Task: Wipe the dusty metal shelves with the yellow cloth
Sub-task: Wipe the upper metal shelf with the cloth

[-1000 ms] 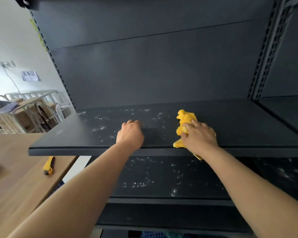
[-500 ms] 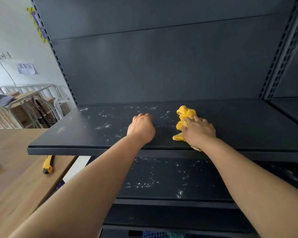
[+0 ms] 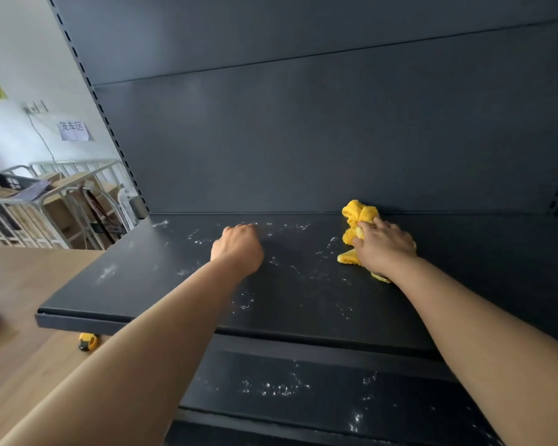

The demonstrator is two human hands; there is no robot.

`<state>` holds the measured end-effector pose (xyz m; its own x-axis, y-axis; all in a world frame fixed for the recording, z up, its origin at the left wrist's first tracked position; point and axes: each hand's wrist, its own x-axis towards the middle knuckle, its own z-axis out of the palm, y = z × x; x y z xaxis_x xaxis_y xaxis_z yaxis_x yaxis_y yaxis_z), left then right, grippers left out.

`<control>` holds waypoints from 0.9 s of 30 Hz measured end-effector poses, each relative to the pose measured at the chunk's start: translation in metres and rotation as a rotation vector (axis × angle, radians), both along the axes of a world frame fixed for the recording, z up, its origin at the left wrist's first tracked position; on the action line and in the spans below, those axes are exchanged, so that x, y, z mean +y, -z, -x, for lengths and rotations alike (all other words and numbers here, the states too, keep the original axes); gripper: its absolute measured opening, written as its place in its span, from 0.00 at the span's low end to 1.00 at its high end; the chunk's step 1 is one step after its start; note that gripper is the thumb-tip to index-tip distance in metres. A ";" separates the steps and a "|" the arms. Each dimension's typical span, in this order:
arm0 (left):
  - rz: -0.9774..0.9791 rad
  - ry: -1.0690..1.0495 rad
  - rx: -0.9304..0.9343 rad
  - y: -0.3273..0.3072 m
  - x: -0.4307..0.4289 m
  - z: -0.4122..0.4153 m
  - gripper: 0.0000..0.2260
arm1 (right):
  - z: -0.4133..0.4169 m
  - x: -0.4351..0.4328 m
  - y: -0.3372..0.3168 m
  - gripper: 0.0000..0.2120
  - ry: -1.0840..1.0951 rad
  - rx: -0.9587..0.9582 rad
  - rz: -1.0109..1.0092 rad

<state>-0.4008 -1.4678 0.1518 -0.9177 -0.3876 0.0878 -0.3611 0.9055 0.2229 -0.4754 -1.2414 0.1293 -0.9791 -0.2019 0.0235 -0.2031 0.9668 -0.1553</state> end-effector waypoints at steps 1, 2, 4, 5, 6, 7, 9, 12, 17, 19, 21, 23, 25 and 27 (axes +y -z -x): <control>0.014 -0.017 -0.008 0.001 -0.006 0.002 0.22 | 0.006 -0.004 0.000 0.24 0.001 0.001 -0.002; 0.026 -0.032 -0.014 0.001 -0.013 0.004 0.21 | 0.011 -0.007 0.001 0.24 0.002 0.001 -0.003; 0.048 -0.050 -0.024 0.002 -0.024 0.007 0.21 | 0.018 -0.011 0.001 0.24 0.006 -0.004 -0.002; 0.056 -0.053 -0.028 0.003 -0.029 0.008 0.20 | 0.020 -0.013 0.001 0.25 0.010 -0.006 0.000; 0.062 -0.054 -0.032 0.004 -0.034 0.009 0.20 | 0.021 -0.014 0.003 0.25 0.015 -0.002 0.002; 0.063 -0.056 -0.036 0.005 -0.037 0.010 0.19 | 0.021 -0.015 0.004 0.25 0.020 0.006 0.002; 0.055 -0.061 -0.035 0.007 -0.042 0.011 0.16 | 0.022 -0.016 0.005 0.24 0.030 0.019 0.005; 0.057 -0.065 0.032 0.008 -0.050 0.010 0.17 | 0.019 -0.020 0.007 0.24 0.044 0.040 0.007; 0.079 -0.016 0.061 0.005 -0.071 0.008 0.18 | 0.013 -0.045 0.002 0.22 0.016 0.019 0.024; 0.077 0.009 0.058 0.005 -0.080 0.006 0.18 | 0.009 -0.061 -0.001 0.21 -0.005 0.009 0.029; 0.073 0.030 0.045 0.005 -0.089 0.003 0.19 | 0.006 -0.081 -0.002 0.21 -0.022 -0.002 0.031; 0.056 0.037 0.016 0.005 -0.100 0.000 0.20 | 0.003 -0.101 -0.002 0.21 -0.036 -0.011 0.032; 0.044 0.031 -0.006 0.005 -0.114 -0.006 0.20 | 0.001 -0.121 -0.001 0.21 -0.046 -0.014 0.032; 0.057 0.018 -0.007 0.003 -0.131 -0.012 0.16 | -0.001 -0.140 -0.002 0.21 -0.055 -0.014 0.034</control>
